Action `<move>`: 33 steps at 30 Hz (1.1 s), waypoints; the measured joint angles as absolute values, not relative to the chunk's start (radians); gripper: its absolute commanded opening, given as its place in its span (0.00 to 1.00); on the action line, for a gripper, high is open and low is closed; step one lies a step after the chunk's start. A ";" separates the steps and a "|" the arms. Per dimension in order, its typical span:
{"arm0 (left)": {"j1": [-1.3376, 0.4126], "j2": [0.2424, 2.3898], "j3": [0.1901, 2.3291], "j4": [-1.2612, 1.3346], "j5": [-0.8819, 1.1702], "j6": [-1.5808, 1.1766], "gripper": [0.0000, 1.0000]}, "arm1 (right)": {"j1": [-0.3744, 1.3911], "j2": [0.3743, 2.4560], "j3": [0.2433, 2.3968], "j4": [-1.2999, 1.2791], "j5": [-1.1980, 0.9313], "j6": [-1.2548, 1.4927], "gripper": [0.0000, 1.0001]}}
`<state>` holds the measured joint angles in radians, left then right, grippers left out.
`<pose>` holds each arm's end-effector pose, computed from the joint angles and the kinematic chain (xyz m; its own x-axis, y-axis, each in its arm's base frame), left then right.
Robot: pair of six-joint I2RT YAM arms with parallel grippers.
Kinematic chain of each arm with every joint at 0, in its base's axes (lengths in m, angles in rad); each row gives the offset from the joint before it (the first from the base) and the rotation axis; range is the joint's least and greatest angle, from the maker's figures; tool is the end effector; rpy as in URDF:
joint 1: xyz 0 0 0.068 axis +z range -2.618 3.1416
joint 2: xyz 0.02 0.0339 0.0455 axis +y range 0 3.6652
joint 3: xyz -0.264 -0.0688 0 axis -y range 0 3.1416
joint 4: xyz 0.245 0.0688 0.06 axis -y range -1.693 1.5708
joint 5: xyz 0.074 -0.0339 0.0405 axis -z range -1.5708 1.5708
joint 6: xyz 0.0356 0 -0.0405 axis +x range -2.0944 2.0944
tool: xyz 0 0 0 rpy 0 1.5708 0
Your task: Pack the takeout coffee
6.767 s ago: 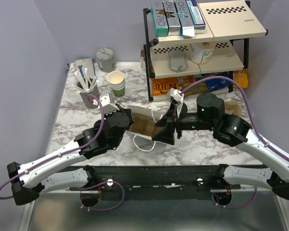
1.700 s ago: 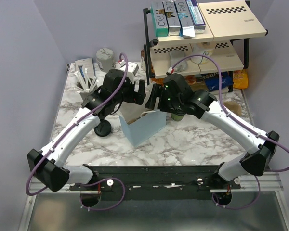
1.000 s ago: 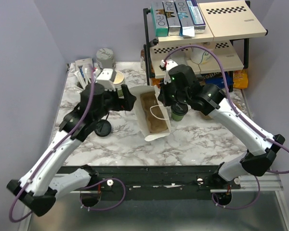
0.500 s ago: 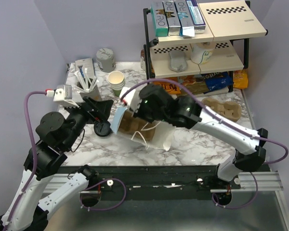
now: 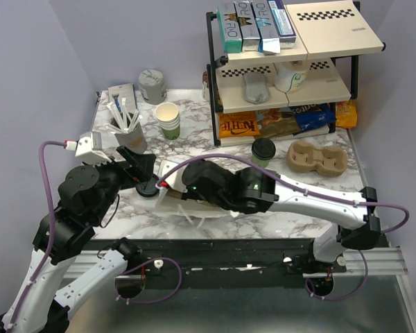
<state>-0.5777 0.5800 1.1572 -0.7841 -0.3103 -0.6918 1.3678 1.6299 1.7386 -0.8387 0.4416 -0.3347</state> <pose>0.0707 -0.0331 0.4200 -0.3046 -0.5266 -0.7937 0.0979 0.8116 -0.5760 0.0858 0.3415 0.3925 0.1428 -0.7793 -0.6102 -0.8199 0.2522 -0.5140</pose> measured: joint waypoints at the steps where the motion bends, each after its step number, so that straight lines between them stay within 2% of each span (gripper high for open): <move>1: -0.578 0.579 1.156 -0.784 -0.310 -0.692 0.99 | 1.368 1.612 1.739 -0.827 0.465 -0.335 0.01; 9: -0.578 0.590 1.103 -0.756 -0.256 -0.673 0.99 | 1.366 1.504 1.684 -0.698 0.685 -0.471 0.01; 16: -0.578 0.602 1.034 -0.739 -0.210 -0.676 0.99 | 1.365 1.526 1.636 -0.583 0.901 -0.627 0.01; 25: -0.571 0.602 1.008 -0.744 -0.173 -0.678 0.99 | 1.371 1.639 1.623 -0.672 0.838 -0.483 0.01; 33: -0.572 0.574 0.980 -0.751 -0.163 -0.691 0.99 | 1.381 1.642 1.623 -0.742 0.763 -0.389 0.01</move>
